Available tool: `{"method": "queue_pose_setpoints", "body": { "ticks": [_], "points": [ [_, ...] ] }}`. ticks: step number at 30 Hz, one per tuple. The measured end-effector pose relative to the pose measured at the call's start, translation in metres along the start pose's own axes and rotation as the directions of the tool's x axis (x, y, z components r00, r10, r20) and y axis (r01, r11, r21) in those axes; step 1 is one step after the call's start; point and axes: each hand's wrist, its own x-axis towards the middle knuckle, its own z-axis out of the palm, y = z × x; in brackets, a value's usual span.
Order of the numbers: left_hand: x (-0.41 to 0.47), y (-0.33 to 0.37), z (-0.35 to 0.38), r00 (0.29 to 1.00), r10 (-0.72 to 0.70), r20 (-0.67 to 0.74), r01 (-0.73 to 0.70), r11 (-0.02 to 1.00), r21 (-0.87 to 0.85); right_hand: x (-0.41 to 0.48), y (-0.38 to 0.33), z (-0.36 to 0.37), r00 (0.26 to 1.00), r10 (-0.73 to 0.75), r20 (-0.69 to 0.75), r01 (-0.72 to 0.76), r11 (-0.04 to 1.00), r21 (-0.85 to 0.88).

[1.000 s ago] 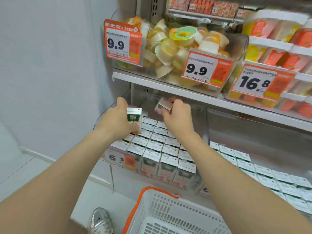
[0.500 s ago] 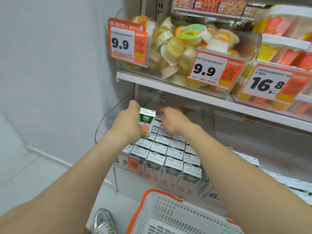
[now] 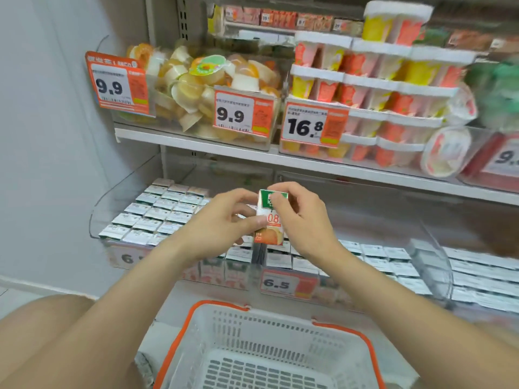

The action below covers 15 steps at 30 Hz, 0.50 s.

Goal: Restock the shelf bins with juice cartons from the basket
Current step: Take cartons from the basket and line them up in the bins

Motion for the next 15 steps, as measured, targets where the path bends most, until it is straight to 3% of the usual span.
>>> {"method": "queue_pose_setpoints", "body": {
  "ticks": [5, 8, 10, 12, 15],
  "points": [
    [0.014, 0.012, 0.048, 0.988, 0.155, -0.002, -0.155, 0.988, 0.020, -0.003, 0.021, -0.057, 0.983, 0.155, 0.100, -0.157, 0.988, 0.006],
    [0.028, 0.000, 0.066, 0.956, 0.272, -0.113, -0.221, 0.917, 0.333, 0.005, 0.039, -0.092, 0.963, 0.270, 0.003, -0.270, 0.963, 0.011],
    [0.034, -0.009, 0.075, 0.933, 0.361, -0.016, -0.284, 0.758, 0.587, 0.009, 0.051, -0.114, 0.965, 0.250, -0.080, -0.261, 0.940, -0.218],
    [0.037, -0.015, 0.086, 0.910, 0.397, 0.119, -0.361, 0.617, 0.699, 0.011, 0.061, -0.128, 0.976, 0.204, -0.076, -0.216, 0.859, -0.463],
    [0.041, -0.011, 0.104, 0.905, 0.367, 0.217, -0.403, 0.572, 0.714, 0.016, 0.083, -0.133, 0.988, 0.151, -0.022, -0.133, 0.780, -0.612]
  ]
}}
